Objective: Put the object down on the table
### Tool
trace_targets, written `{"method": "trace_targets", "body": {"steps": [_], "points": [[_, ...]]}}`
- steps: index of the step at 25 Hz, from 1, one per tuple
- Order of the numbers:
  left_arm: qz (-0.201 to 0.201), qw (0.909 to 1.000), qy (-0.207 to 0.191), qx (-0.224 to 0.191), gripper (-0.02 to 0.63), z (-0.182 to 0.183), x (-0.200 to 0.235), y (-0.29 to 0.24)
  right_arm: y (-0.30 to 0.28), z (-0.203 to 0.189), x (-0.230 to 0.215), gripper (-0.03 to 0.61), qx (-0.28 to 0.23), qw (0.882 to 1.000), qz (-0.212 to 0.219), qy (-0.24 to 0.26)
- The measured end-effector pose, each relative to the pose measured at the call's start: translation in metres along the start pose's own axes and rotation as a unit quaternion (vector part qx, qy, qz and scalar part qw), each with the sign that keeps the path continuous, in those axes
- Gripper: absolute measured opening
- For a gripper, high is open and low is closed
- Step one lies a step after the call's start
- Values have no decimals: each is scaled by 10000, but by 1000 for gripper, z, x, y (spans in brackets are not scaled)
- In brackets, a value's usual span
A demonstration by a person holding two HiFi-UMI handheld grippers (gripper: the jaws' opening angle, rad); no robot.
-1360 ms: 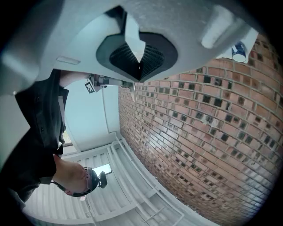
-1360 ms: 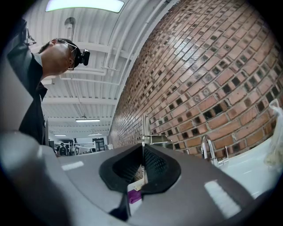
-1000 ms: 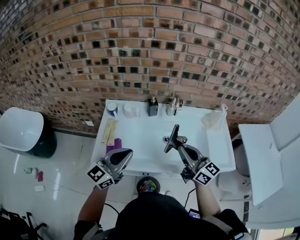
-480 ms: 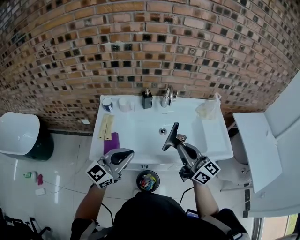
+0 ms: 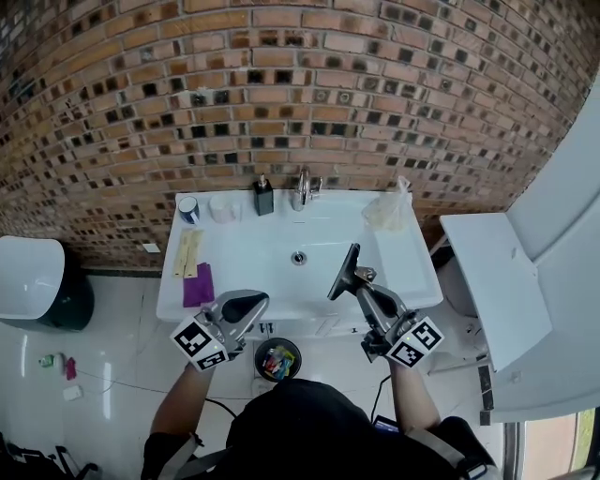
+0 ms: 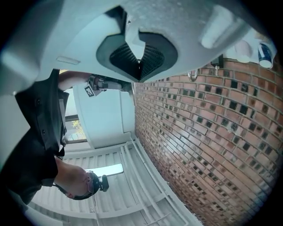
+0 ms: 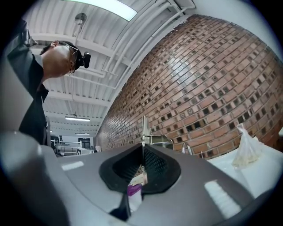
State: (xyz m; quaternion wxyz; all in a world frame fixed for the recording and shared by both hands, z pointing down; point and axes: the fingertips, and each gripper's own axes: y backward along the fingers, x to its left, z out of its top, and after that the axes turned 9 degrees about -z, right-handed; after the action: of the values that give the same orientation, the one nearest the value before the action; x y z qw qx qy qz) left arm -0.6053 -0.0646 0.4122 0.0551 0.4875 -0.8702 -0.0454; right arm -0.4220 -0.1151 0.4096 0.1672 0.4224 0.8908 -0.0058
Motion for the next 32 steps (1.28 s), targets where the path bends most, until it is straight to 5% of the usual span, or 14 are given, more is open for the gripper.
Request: {"method": "trace_targets", "body": {"steps": [12, 19, 29, 32], "points": [[-932, 9947, -267, 344, -2, -12, -27, -72, 67, 24, -36, 8, -355, 9964, -762, 37], [-1381, 9899, -38, 308, -2, -19, -45, -108, 103, 31, -49, 8, -383, 9916, -1217, 230], [-2273, 9722, -92, 557, -2, -49, -115, -187, 199, 37, -71, 8, -420, 9787, -1954, 469], [-2468, 9680, 202, 407, -2, -55, -139, -213, 236, 41, -78, 8, -429, 9739, -2172, 501]]}}
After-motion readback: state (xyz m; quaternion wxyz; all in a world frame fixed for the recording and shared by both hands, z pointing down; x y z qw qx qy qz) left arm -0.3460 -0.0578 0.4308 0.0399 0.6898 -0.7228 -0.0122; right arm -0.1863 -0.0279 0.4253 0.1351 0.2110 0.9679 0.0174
